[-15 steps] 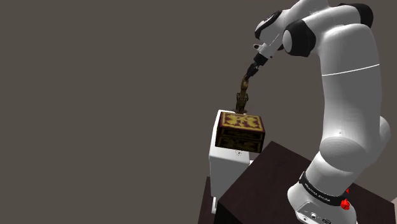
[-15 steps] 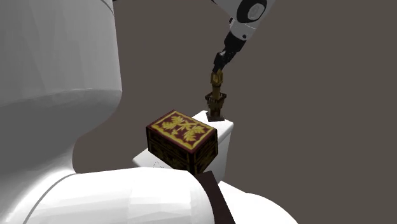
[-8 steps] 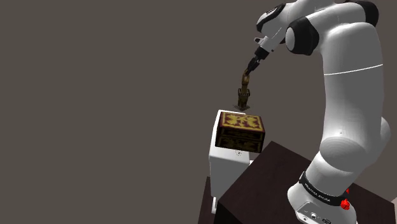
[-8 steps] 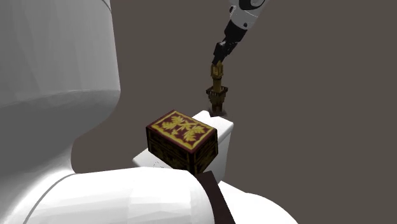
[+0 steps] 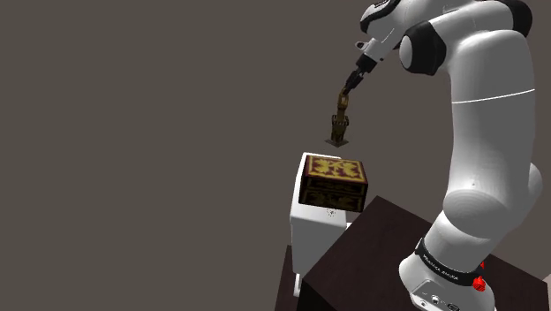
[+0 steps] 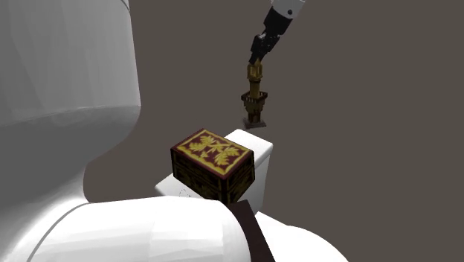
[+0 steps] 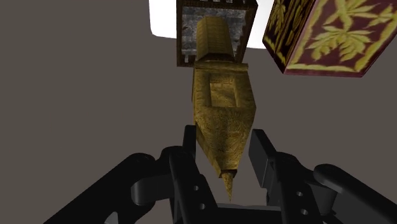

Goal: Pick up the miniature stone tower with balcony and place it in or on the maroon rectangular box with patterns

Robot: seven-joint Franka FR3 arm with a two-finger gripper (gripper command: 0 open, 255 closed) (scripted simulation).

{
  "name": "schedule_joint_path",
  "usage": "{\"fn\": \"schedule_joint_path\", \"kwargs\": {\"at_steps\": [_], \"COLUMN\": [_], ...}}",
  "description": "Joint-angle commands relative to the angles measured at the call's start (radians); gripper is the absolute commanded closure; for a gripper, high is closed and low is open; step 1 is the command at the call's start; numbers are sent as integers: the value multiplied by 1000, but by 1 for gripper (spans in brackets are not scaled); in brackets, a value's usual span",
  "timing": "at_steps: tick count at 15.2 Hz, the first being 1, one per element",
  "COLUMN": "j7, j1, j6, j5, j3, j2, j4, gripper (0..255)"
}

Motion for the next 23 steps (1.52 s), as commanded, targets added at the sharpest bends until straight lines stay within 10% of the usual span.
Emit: {"fn": "schedule_joint_path", "kwargs": {"at_steps": [1,14,23], "j7": [14,91,254], "j1": [-2,-50,237], "j6": [-20,-159,-22], "j5": [-5,-9,-309], "j3": [-2,-4,-36], "j2": [-5,2,-445], "j4": [22,194,-186], "gripper": [255,255,255]}}
